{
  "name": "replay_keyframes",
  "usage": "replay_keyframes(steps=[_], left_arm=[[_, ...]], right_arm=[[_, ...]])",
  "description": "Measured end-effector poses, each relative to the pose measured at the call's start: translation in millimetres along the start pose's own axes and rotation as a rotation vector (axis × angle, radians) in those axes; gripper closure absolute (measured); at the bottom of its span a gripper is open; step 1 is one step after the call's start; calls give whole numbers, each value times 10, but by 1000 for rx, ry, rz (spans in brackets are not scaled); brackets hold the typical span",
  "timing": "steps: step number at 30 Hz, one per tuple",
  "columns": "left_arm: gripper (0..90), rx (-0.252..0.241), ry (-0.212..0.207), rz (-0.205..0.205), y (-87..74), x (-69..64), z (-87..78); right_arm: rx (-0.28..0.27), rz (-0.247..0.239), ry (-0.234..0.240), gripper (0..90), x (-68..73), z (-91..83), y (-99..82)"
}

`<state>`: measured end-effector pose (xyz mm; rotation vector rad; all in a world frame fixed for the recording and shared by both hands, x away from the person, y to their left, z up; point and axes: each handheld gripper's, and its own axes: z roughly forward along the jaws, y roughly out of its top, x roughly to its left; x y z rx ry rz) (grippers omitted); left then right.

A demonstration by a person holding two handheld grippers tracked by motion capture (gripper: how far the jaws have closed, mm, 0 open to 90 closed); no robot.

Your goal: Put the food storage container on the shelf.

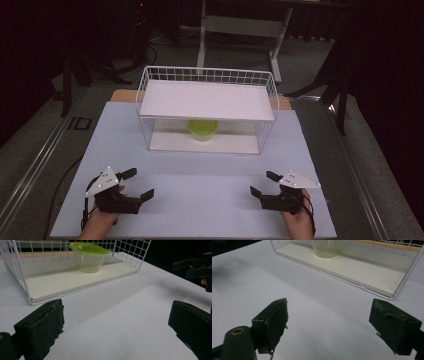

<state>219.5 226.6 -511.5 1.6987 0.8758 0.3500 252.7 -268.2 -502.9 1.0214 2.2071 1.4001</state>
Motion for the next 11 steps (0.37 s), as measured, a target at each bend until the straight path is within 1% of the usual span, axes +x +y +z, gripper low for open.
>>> replay_keyframes(steps=[3,9,11], left_arm=[[12,-5,-4,0,3,-3,3],[12,-1,-16,-4,-4,-22,6],[12,-3,-18,1,-4,-30,7]], right_arm=[[-9,5,2,153,-7,-3,2],[3,-6,0,153,30,25,2],[8,-11,1,154,51,32,1]])
